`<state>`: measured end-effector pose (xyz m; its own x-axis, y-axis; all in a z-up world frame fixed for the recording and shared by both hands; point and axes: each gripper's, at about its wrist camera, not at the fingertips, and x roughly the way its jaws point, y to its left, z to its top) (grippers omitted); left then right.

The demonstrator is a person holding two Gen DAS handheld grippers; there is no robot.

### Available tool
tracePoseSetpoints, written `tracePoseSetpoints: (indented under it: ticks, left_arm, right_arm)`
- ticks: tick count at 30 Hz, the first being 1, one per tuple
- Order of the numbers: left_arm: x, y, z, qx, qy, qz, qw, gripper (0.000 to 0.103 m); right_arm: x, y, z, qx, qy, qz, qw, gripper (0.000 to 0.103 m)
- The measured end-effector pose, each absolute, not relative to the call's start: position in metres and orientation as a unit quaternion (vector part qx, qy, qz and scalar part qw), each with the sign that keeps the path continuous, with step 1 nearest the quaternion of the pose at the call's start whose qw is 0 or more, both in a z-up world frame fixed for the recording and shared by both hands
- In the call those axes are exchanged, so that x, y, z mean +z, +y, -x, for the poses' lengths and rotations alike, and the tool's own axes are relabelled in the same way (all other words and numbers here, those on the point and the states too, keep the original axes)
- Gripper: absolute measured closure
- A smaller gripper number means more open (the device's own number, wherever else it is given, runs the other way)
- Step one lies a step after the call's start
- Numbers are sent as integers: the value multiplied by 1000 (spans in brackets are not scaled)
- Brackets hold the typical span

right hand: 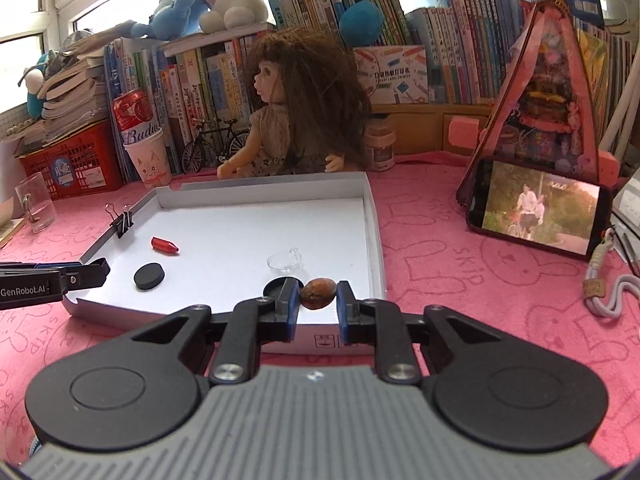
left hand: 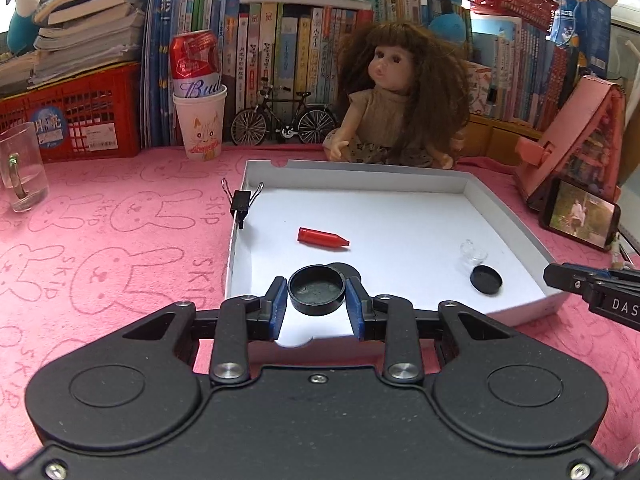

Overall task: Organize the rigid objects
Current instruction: 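Carry the black cap and brown nut with both tools over the white tray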

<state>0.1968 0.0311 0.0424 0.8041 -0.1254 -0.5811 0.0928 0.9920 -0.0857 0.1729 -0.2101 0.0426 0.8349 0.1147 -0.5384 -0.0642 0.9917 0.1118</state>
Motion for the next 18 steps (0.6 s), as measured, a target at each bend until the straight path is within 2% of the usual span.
tracePoseSetpoints:
  ticks: [18]
  left_arm:
    - [22, 25, -231, -46, 332, 19, 942, 73]
  right_arm:
    - [25, -207, -206, 39, 321, -43, 945, 79]
